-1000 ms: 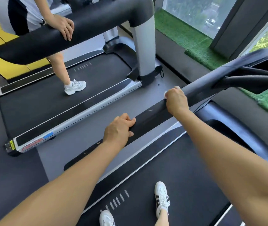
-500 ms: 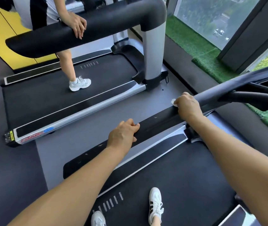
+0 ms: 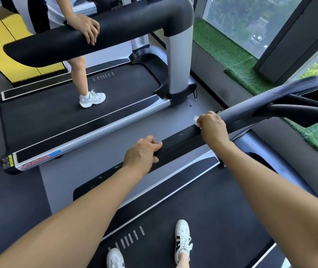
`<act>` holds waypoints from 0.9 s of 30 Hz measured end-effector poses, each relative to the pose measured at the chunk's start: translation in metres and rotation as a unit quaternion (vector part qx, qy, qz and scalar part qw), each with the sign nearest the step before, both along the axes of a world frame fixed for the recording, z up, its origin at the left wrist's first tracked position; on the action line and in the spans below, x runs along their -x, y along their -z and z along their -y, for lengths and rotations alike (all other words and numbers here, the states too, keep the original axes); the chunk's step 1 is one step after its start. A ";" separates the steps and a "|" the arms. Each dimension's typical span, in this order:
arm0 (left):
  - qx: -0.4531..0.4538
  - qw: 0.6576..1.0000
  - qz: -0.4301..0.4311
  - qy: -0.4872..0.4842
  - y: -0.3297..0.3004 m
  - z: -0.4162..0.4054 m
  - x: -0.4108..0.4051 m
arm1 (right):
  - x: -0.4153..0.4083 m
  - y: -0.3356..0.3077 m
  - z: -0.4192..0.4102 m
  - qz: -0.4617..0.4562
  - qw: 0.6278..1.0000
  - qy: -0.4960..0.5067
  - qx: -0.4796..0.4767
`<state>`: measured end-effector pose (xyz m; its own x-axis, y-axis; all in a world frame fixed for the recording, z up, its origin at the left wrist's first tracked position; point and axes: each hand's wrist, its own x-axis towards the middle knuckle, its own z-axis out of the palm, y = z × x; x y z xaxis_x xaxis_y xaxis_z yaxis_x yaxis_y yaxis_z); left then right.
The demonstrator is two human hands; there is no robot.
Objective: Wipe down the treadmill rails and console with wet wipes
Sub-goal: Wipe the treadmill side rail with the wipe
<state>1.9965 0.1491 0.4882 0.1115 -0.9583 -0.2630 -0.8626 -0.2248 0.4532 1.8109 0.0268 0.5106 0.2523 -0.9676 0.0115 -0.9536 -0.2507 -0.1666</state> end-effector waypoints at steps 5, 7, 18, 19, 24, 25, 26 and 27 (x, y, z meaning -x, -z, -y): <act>0.003 0.999 0.029 0.041 -0.011 -0.015 -0.008 | -0.051 0.013 -0.053 0.049 0.998 -0.036 -0.019; -0.004 0.999 0.042 0.033 -0.015 -0.025 -0.019 | -0.068 0.016 -0.079 0.041 0.993 -0.099 -0.042; -0.003 0.998 0.048 -0.034 -0.009 -0.050 -0.033 | -0.038 0.007 -0.046 0.042 0.999 -0.002 0.002; -0.007 0.998 0.041 -0.045 -0.010 -0.050 -0.033 | -0.048 0.011 -0.058 0.042 0.998 -0.037 0.001; -0.015 0.996 0.007 -0.084 -0.011 -0.048 -0.032 | -0.047 0.011 -0.057 0.022 0.993 -0.112 -0.016; -0.014 0.996 0.004 -0.086 -0.012 -0.048 -0.031 | -0.039 0.008 -0.046 0.011 0.995 -0.095 -0.017; -0.013 0.996 0.000 -0.090 -0.012 -0.049 -0.031 | -0.032 0.005 -0.036 0.007 0.998 -0.066 -0.013; -0.012 0.995 -0.005 -0.094 -0.013 -0.049 -0.030 | -0.026 0.004 -0.029 0.011 0.999 -0.033 -0.005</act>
